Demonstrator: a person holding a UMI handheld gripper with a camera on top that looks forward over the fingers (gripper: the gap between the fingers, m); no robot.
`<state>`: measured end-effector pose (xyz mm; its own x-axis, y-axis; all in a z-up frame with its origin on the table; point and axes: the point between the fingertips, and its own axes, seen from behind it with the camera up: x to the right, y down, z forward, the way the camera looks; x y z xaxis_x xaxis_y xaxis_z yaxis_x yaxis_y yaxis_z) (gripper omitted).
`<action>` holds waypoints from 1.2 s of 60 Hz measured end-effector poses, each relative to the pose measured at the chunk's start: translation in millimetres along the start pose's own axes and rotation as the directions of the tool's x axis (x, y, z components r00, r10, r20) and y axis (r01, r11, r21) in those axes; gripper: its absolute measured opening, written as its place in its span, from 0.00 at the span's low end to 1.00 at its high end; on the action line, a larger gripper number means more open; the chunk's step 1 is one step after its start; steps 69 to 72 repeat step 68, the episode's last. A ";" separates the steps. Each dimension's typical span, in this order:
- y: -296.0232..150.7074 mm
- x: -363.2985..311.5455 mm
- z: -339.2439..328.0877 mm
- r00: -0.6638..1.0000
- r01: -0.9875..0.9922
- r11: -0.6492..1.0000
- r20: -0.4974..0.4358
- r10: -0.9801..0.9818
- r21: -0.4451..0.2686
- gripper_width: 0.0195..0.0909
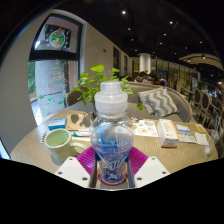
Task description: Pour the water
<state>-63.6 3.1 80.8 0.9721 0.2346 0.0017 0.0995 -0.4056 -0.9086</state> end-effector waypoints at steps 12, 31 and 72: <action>14.5 1.2 -10.3 0.999 -0.032 0.991 -0.016 0.030 -0.130 0.95; -35.3 -23.7 -155.7 0.989 -0.030 0.979 -0.147 0.000 -0.200 0.91; -37.2 -59.7 -295.8 0.974 -0.063 0.977 -0.228 0.016 -0.204 0.92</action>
